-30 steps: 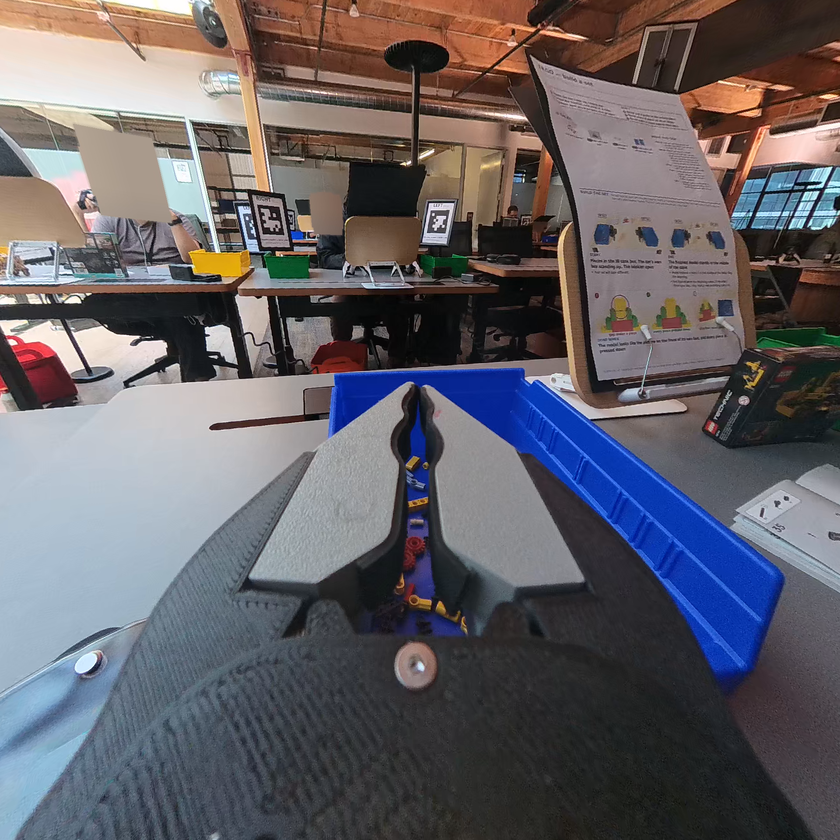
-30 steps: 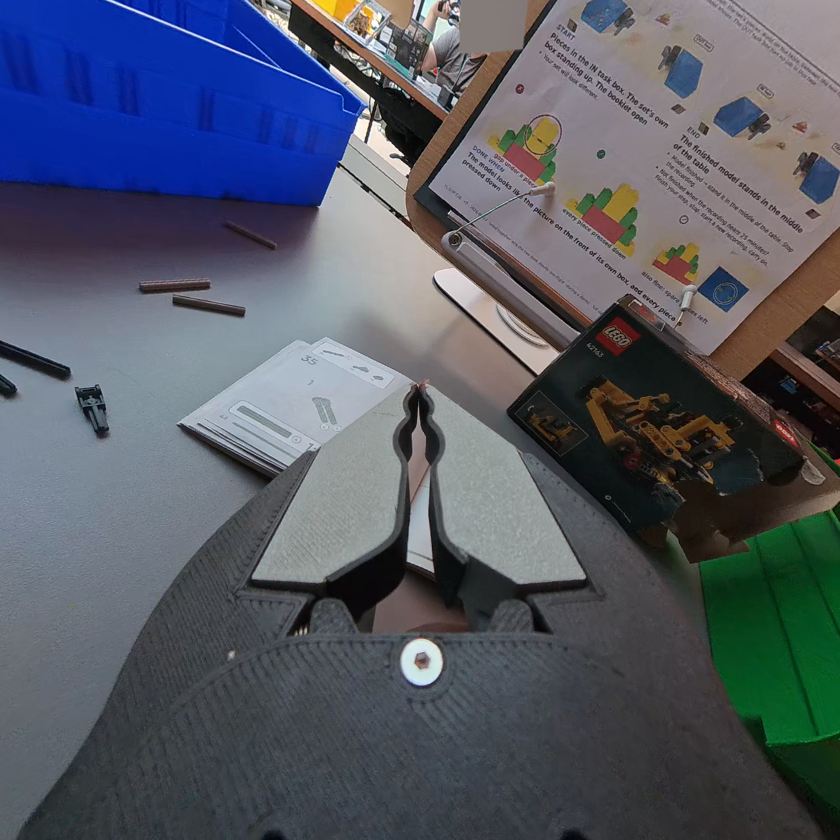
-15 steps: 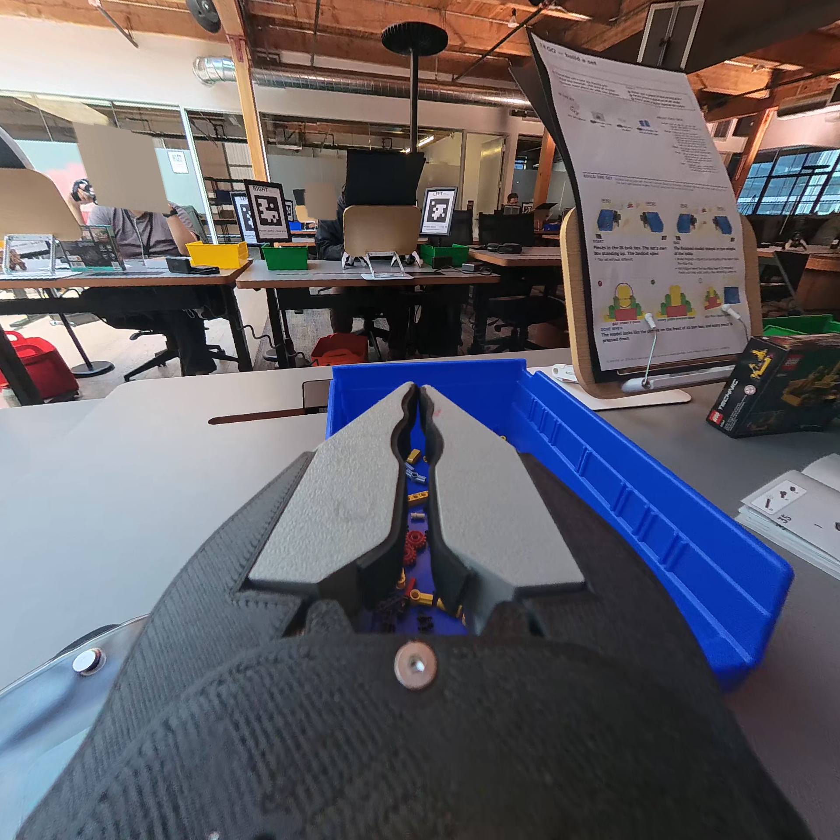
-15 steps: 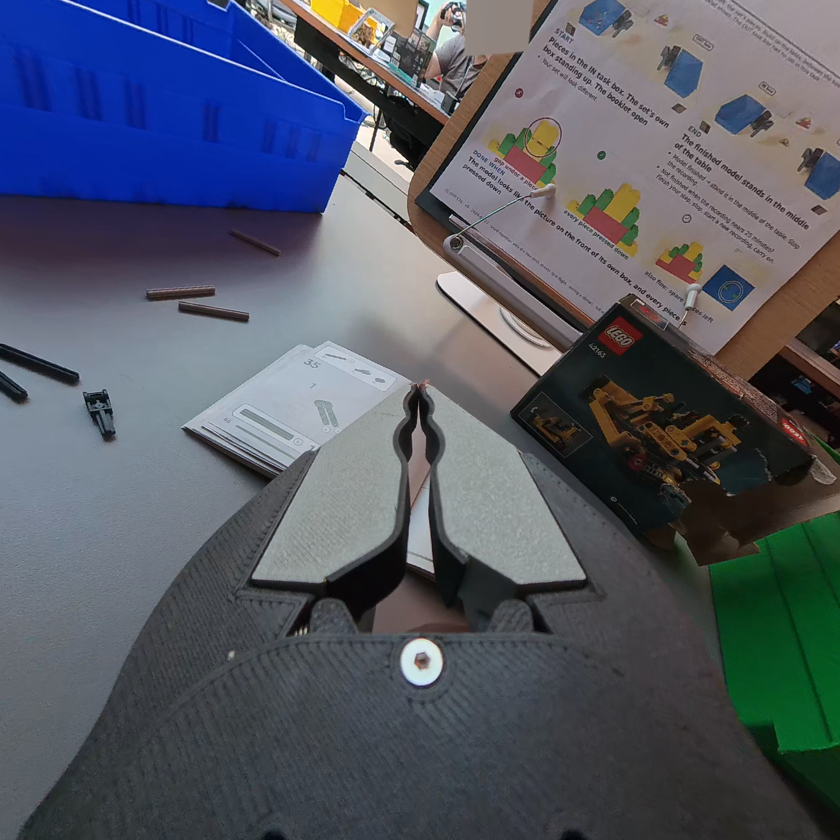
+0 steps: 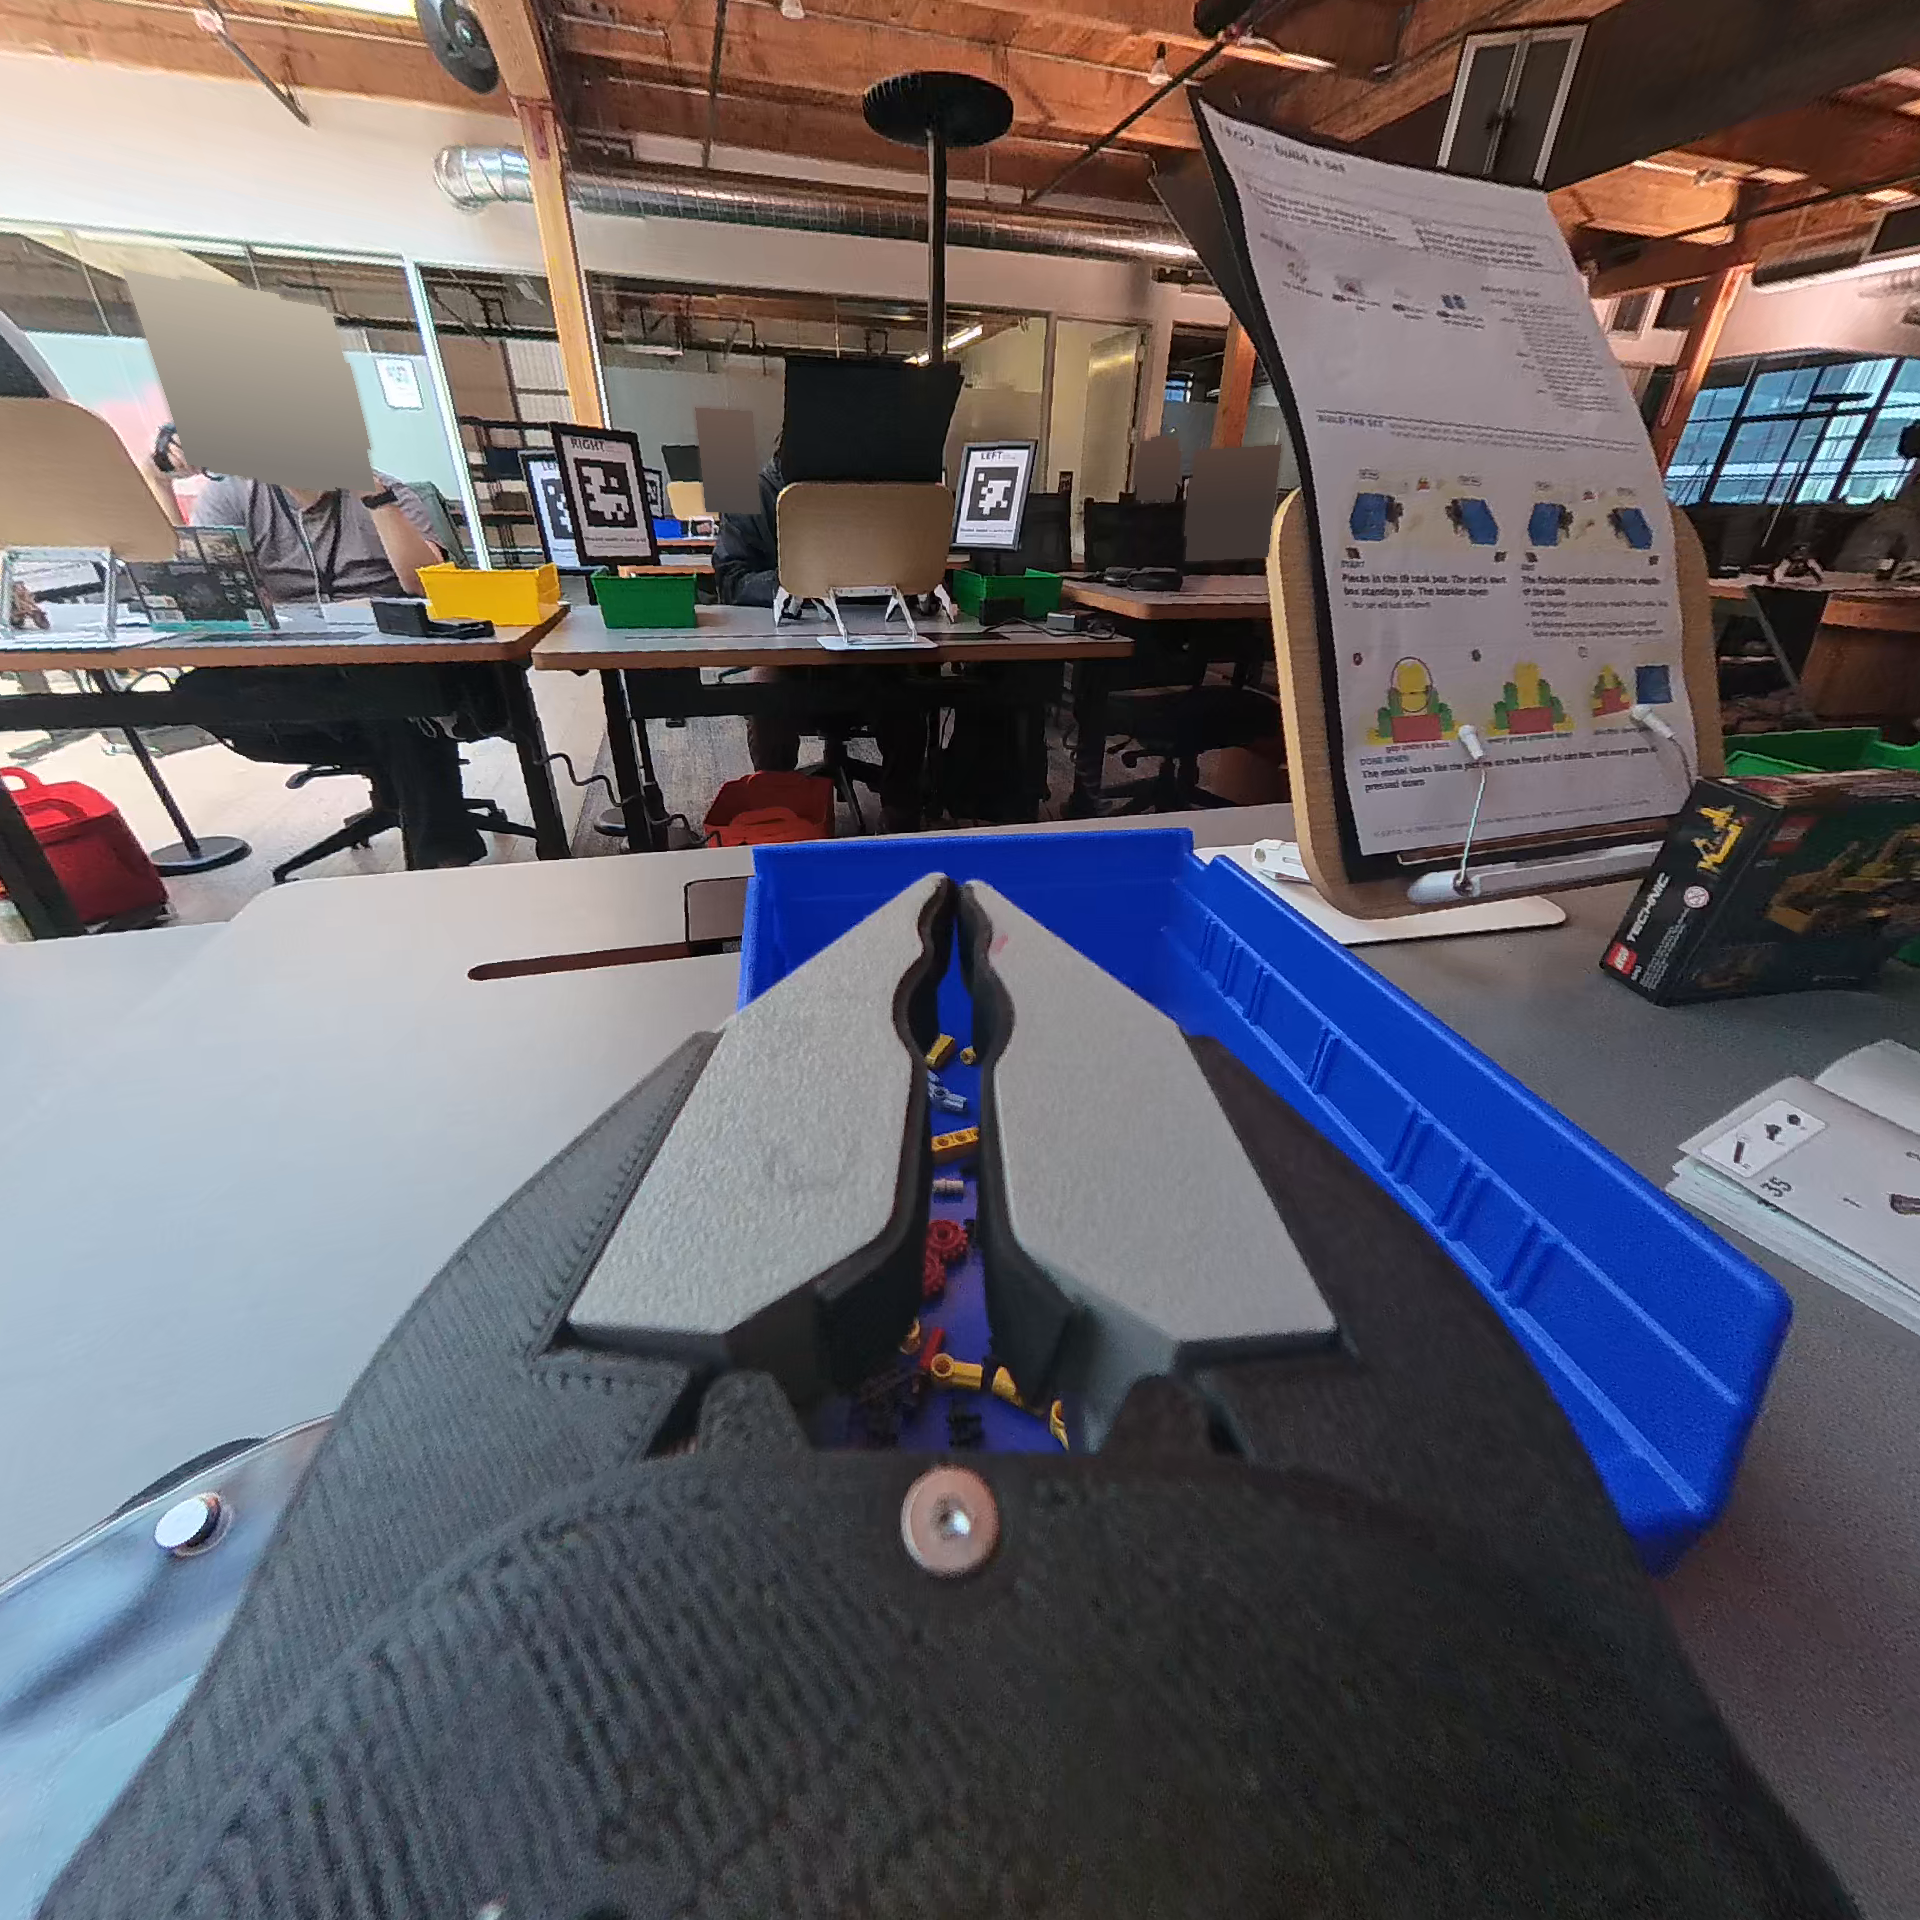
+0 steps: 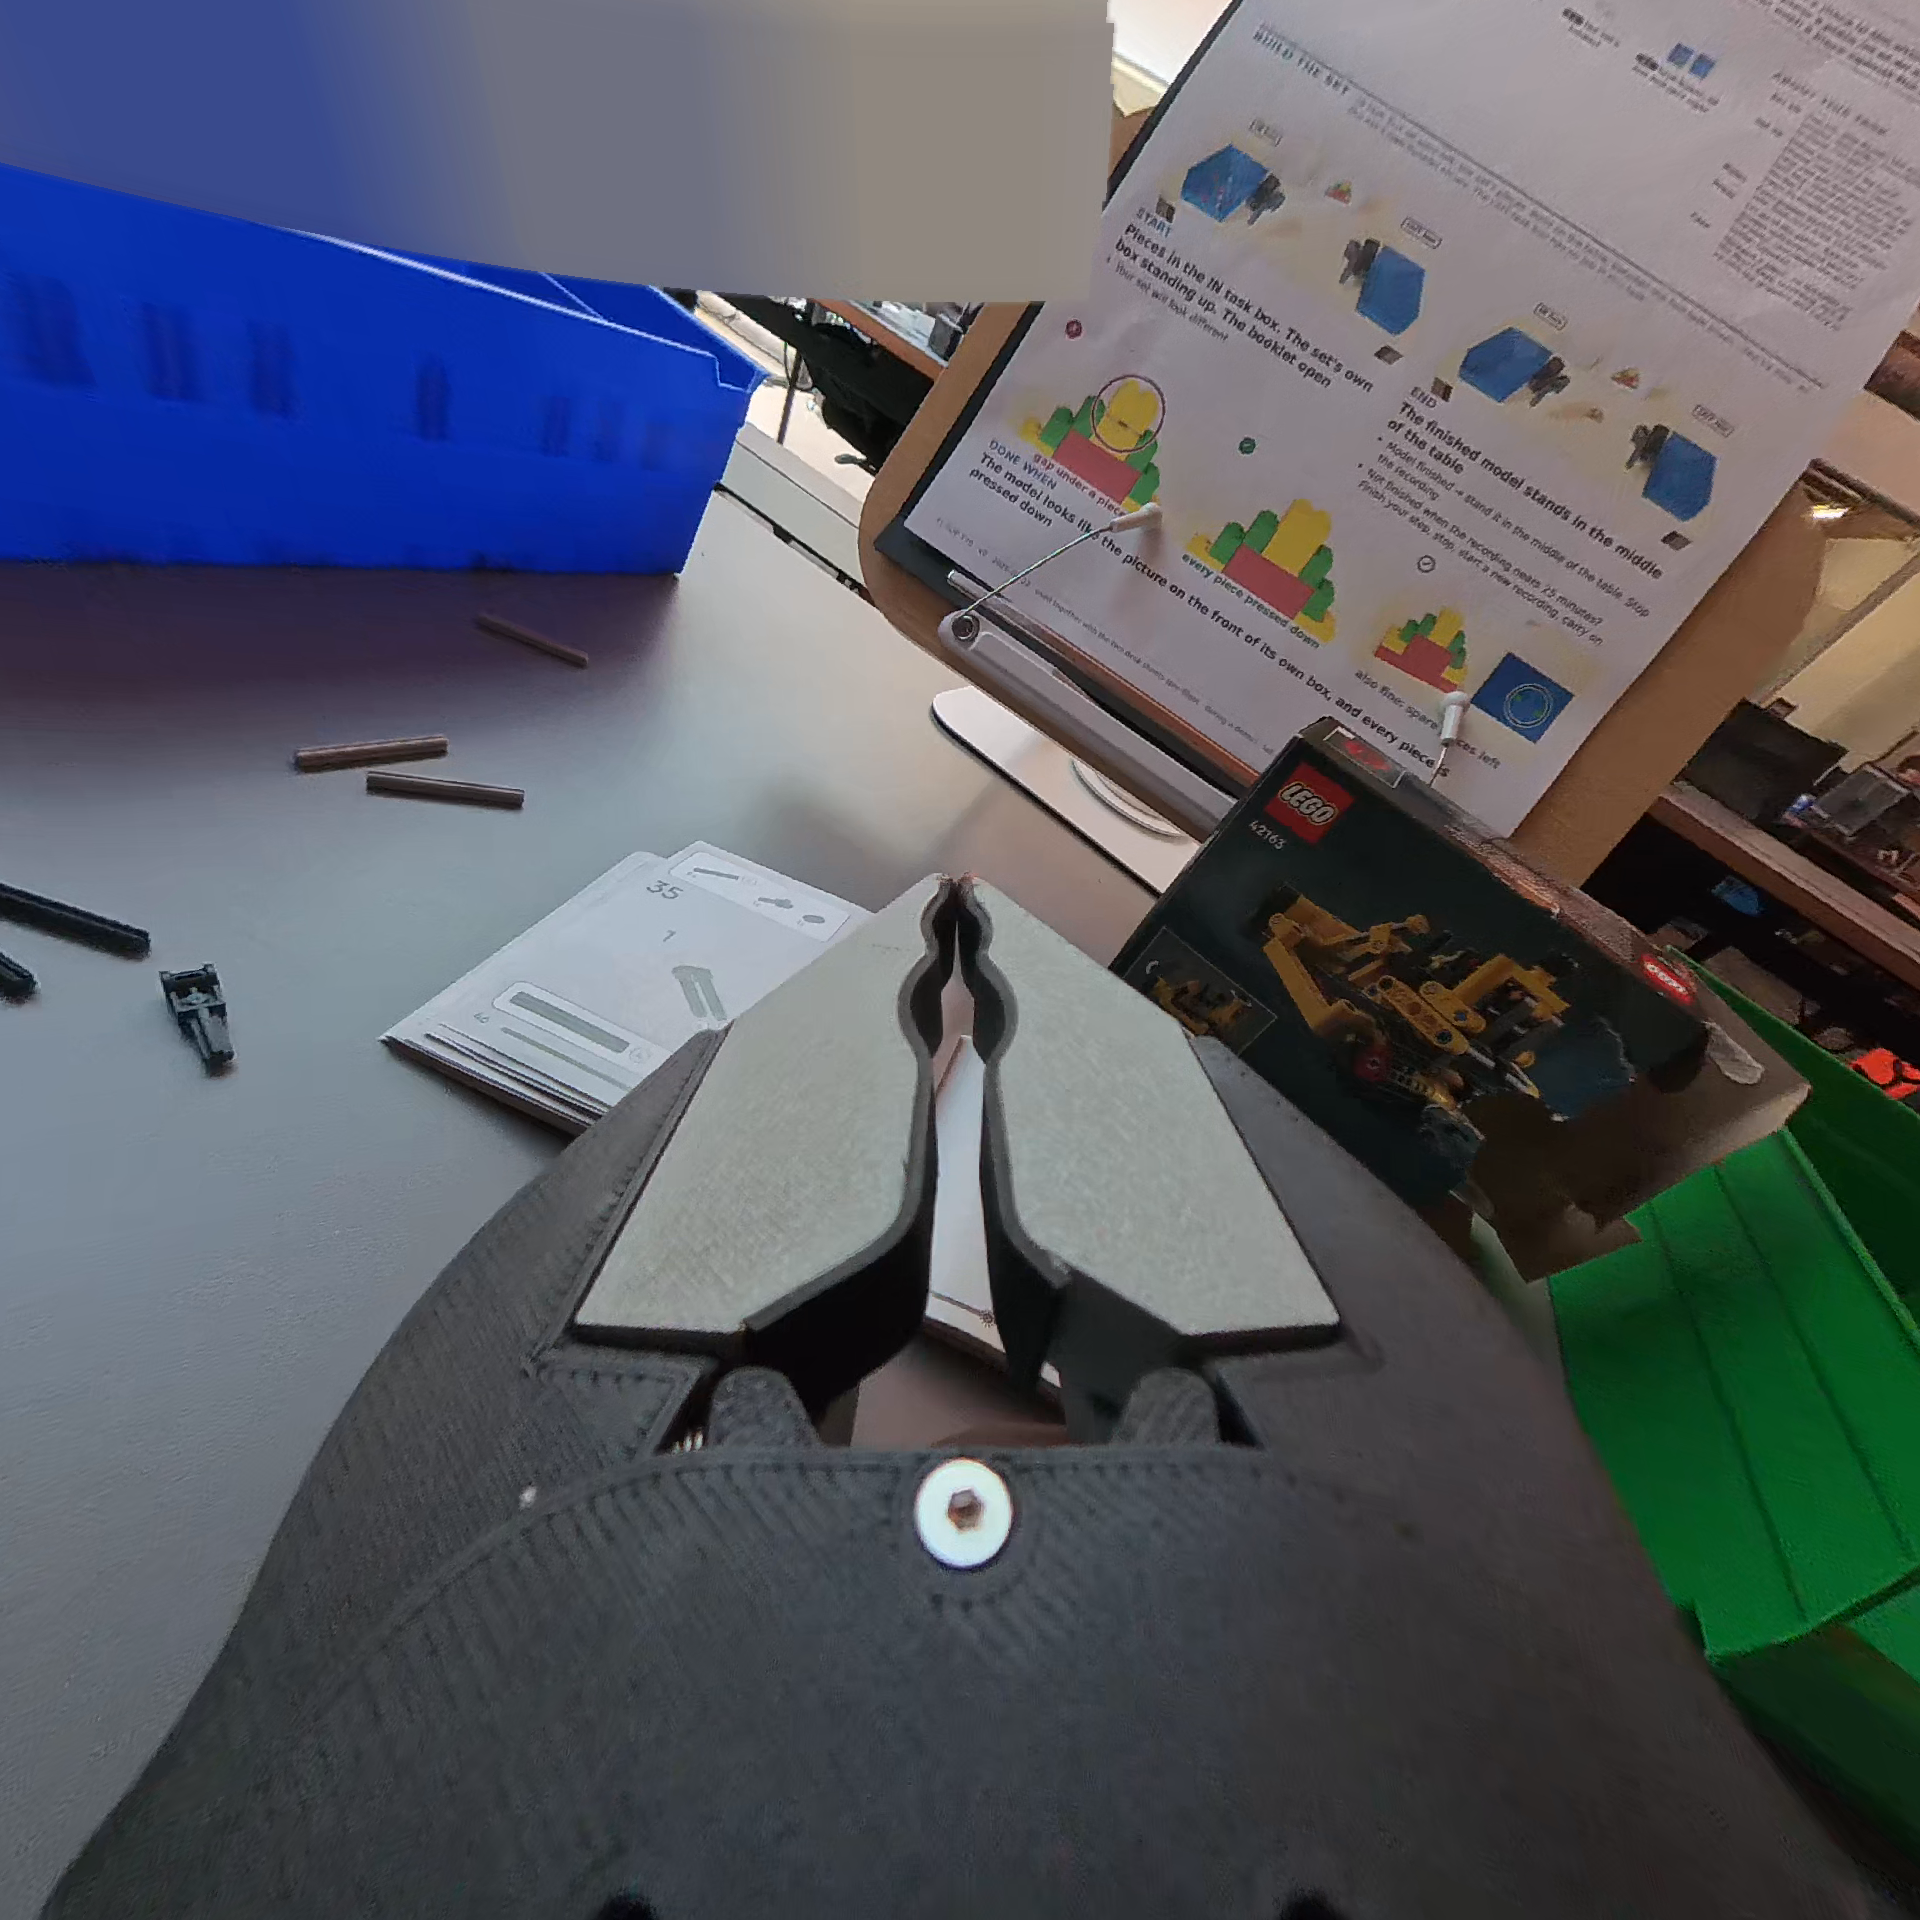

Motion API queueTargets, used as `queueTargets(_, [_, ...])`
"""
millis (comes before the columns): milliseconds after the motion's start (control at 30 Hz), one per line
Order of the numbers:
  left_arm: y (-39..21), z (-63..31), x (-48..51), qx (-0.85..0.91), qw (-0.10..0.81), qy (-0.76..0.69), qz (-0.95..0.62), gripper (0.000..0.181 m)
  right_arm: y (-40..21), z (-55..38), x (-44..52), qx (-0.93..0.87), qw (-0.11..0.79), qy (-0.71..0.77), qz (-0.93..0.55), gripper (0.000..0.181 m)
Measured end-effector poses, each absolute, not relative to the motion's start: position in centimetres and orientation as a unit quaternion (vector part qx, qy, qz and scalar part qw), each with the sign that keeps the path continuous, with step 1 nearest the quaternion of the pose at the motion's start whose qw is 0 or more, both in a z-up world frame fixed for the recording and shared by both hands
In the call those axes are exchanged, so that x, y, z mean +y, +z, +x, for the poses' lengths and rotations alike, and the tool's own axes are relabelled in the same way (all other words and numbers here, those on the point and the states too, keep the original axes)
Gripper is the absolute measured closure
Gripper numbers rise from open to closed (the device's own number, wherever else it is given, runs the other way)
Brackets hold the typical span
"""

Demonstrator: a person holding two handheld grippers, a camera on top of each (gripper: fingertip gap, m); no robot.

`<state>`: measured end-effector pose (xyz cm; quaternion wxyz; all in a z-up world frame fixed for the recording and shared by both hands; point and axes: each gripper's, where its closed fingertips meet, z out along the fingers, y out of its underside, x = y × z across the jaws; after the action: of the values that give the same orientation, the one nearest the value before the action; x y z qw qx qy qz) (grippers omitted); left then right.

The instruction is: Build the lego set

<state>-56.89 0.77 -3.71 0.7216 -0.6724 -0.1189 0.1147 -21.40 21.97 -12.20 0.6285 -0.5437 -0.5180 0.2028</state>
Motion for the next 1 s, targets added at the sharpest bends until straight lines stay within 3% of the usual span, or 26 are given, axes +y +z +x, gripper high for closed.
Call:
queueTargets(833, [-7.2, -56.8, 3.4, -0.103, 0.657, 0.138, -0.734, 0.181, -11.4, -21.3, 21.6, -0.516, 0.621, 0.247, -0.536, 0.181])
queueTargets(933, [-6.7, -57.9, 4.2, -0.108, 0.617, 0.148, -0.765, 0.162, -11.5, -21.5, 21.2, -0.522, 0.617, 0.251, -0.533, 0.181])
queueTargets(1000, [-6.6, -58.6, 5.4, -0.07, 0.551, 0.17, -0.814, 0.161, -11.9, -21.7, 20.8, -0.531, 0.61, 0.252, -0.532, 0.181])
